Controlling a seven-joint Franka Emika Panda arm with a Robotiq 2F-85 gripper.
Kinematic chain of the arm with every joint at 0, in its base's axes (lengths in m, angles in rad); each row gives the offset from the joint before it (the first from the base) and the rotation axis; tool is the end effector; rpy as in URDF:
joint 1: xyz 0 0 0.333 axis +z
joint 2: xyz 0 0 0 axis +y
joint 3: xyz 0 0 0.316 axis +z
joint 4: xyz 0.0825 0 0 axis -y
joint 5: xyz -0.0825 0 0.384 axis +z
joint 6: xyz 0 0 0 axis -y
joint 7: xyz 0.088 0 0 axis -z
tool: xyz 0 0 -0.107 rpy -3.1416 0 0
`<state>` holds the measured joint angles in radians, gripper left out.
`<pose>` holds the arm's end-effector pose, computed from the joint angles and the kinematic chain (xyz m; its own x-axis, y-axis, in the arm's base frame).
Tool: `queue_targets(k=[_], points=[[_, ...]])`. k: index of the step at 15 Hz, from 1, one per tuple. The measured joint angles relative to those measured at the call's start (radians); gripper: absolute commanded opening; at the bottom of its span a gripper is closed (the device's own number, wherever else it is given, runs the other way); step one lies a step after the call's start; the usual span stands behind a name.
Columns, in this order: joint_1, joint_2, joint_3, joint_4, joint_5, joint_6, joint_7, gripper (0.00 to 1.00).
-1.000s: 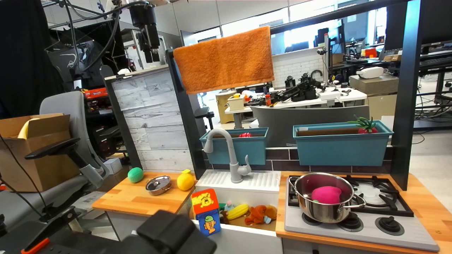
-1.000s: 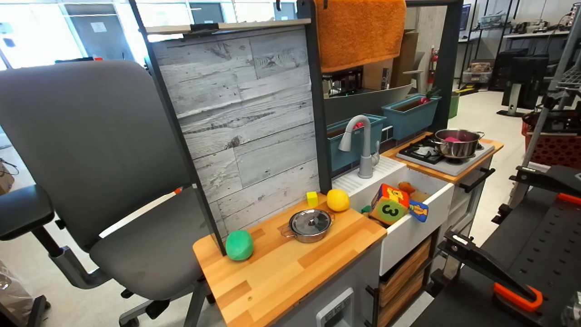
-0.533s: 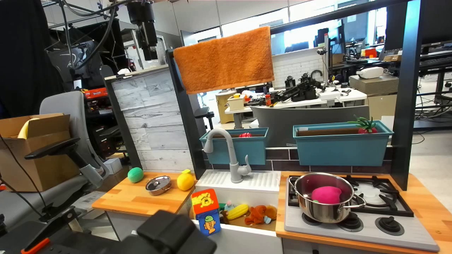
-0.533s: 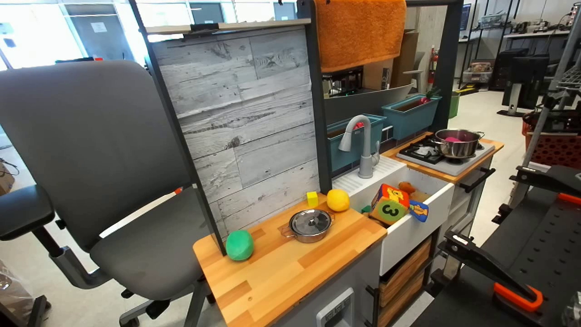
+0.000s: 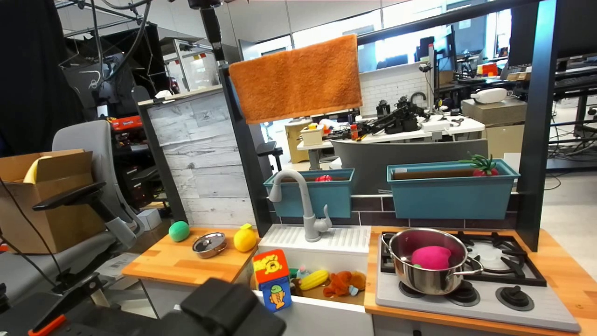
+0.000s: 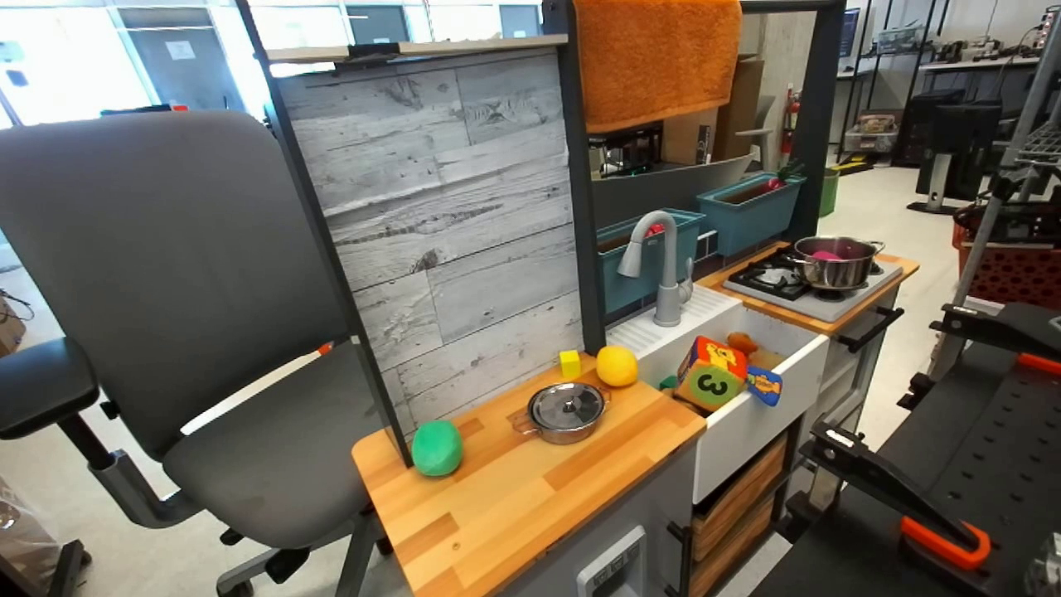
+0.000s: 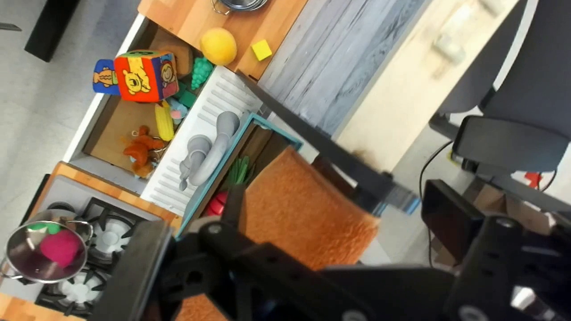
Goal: Unhang the orange towel
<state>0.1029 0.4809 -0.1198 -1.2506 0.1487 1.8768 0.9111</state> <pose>0.7138 0.0182 0.5039 0.5847 -0.8111 0.0177 -0.7973 -0.5785 -0.1719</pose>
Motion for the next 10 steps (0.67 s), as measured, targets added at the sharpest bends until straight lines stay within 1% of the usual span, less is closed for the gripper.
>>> queue_targets(k=[2,5,6,7,8,9,10], points=[[-0.056,0.013,0.0,0.003,0.029,-0.001,0.043,1.0],[-0.141,0.073,0.0,0.044,0.091,0.002,0.092,1.0],[-0.165,0.102,0.001,0.068,0.11,0.003,0.103,0.75],[-0.184,0.133,0.002,0.095,0.125,0.003,0.114,0.74],[-0.199,0.163,0.004,0.123,0.136,0.003,0.122,0.68],[-0.209,0.191,0.007,0.15,0.144,0.003,0.128,0.58],[-0.213,0.214,0.01,0.174,0.151,0.003,0.133,0.5]])
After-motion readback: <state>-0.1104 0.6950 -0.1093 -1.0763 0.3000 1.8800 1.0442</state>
